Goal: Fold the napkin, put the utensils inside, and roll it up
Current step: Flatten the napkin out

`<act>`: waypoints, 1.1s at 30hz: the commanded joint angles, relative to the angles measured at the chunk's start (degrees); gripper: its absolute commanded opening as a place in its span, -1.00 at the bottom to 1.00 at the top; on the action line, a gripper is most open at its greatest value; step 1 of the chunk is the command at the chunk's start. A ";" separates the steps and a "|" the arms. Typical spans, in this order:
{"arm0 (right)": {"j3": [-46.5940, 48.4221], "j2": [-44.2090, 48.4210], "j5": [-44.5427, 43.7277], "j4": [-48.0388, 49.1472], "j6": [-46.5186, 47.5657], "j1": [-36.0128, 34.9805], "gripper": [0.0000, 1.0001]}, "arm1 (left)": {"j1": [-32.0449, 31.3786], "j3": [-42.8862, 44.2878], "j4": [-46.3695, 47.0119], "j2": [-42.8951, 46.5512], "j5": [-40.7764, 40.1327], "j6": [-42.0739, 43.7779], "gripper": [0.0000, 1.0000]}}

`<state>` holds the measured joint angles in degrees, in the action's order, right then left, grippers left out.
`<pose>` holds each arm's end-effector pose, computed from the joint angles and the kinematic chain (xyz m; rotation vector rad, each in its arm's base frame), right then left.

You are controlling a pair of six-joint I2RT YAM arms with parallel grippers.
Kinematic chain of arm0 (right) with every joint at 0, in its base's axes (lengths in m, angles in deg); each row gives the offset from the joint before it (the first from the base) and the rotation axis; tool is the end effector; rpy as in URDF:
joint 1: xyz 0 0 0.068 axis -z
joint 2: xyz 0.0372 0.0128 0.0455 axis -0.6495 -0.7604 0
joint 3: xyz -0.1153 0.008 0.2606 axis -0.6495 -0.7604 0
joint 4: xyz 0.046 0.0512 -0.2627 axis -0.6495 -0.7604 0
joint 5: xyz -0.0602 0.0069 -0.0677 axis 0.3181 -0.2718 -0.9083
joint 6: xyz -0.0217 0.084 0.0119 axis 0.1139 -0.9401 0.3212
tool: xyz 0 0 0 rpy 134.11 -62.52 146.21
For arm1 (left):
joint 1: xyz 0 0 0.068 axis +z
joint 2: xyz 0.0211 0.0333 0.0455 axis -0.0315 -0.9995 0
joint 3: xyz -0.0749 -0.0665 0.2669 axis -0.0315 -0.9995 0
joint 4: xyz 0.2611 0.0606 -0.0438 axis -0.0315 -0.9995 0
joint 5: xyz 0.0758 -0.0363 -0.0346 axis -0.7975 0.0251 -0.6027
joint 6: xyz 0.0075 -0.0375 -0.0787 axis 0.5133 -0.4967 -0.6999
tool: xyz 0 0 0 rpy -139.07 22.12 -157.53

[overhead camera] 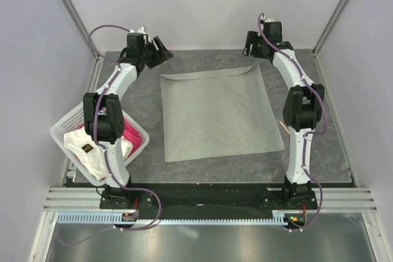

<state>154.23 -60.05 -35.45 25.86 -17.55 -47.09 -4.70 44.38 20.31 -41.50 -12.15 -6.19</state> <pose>0.5803 0.0731 0.2576 0.0891 2.1958 0.2820 0.5262 -0.0822 0.2573 -0.2943 2.1247 -0.7018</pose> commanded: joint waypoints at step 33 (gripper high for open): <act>-24.16 1.18 21.26 22.25 -22.60 -2.90 0.56 | -26.98 -42.09 18.25 23.34 -1.08 -3.76 0.49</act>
<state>124.88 -55.49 -18.17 41.78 -35.16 -50.07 -29.18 6.44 28.77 -21.15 -8.30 -7.00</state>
